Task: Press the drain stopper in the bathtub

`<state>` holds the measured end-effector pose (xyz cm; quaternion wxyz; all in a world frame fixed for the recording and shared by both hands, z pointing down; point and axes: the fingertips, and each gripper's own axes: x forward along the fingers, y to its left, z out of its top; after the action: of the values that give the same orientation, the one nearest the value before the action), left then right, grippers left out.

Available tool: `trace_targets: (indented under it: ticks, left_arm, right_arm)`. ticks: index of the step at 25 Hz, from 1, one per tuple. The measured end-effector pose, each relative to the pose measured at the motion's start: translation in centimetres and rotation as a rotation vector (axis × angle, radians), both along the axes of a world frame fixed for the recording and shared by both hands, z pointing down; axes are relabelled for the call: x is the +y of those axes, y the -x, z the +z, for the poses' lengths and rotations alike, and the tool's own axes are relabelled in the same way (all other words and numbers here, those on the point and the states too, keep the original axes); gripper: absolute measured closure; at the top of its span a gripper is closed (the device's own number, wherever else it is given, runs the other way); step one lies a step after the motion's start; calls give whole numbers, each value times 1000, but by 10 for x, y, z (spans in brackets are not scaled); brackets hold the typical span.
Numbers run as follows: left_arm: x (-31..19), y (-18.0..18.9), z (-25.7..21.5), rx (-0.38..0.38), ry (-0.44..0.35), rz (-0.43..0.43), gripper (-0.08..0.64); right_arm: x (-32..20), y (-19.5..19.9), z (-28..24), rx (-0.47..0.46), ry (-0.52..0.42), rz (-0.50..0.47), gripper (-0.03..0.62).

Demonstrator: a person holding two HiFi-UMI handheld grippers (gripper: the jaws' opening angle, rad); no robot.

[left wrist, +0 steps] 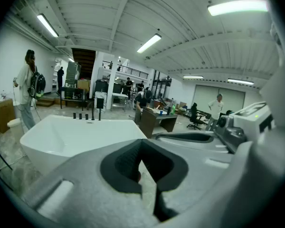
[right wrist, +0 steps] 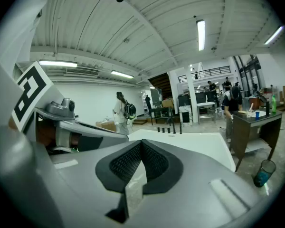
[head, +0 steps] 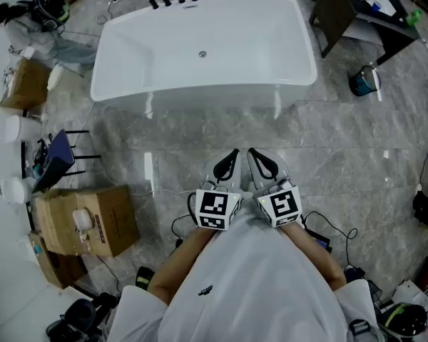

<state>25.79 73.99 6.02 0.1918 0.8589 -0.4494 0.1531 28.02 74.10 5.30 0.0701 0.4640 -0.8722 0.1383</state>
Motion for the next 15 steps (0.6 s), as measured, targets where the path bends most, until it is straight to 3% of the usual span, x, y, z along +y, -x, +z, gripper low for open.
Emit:
trace_targets:
  ticks: [7,15]
  left_arm:
    - [-32,80,22,-6,-52,-41,561]
    - [-42,121,30,38,-27,-60,561]
  right_arm:
    - [-35,62,11,37,-44,-3,594]
    - [-46,76,22,29,5,75,595]
